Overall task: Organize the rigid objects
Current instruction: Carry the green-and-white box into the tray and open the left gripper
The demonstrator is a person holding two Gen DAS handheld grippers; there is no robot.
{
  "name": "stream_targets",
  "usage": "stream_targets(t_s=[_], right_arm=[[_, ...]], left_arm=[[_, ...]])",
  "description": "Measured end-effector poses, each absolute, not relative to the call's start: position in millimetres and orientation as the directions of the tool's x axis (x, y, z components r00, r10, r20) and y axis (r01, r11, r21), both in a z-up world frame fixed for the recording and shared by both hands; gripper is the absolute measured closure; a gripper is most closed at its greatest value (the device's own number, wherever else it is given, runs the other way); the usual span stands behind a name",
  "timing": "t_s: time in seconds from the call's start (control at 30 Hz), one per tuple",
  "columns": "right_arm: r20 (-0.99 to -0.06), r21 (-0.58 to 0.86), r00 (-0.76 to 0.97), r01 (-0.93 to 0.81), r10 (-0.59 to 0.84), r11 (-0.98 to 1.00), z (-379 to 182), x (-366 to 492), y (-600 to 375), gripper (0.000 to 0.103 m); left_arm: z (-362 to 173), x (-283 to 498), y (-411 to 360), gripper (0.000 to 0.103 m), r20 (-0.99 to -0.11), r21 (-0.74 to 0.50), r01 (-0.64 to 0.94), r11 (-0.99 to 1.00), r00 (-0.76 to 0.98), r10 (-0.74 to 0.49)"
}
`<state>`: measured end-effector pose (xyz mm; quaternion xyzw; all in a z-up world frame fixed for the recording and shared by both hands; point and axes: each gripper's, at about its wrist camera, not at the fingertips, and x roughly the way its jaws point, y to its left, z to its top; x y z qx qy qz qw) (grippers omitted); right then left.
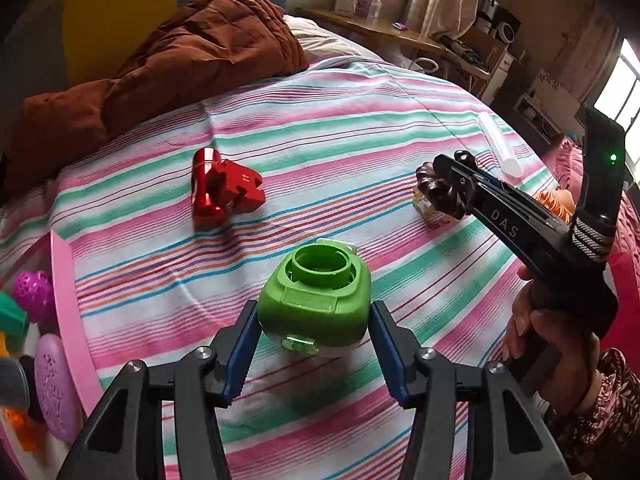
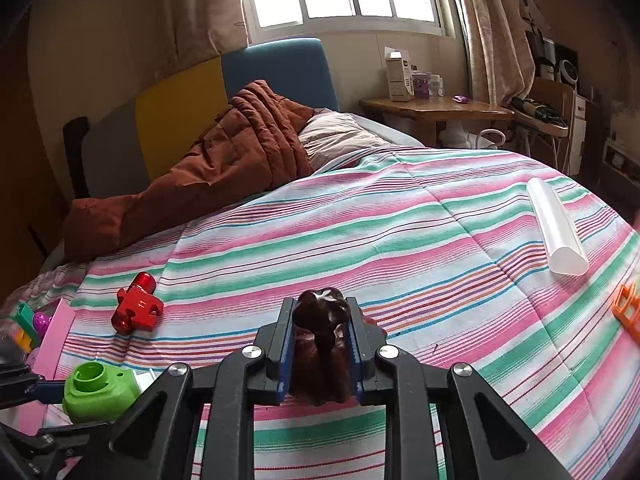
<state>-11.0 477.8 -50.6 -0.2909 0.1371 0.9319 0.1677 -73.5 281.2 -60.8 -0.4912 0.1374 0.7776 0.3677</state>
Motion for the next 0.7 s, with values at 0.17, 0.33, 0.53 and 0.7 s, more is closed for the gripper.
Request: stream_targets(t_s=[0.17, 0.33, 0.53, 0.7], right_arm=[[-0.595, 0.131, -0.774, -0.358, 0.216, -0.924, -50, -11, 467, 0.08], [-0.603, 0.103, -0.771, -0.331, 0.206, -0.938, -50, -9, 455, 0.08], [-0.61, 0.08, -0.763, -0.33, 0.216, -0.941, -49, -6, 448, 0.08], [-0.606, 0.058, -0.763, -0.322, 0.223, -0.945, -49, -4, 441, 0.081]], left_arm=[[-59, -63, 253, 0.048, -0.853, -0.211, -0.643, -0.736, -0.246, 0.46], [-72, -46, 235, 0.048, -0.875, -0.22, -0.605, -0.765, -0.224, 0.428], [-73, -34, 253, 0.048, -0.88, -0.102, -0.627, -0.773, -0.305, 0.364], [-73, -39, 251, 0.049, -0.872, -0.124, -0.621, -0.774, -0.305, 0.383]])
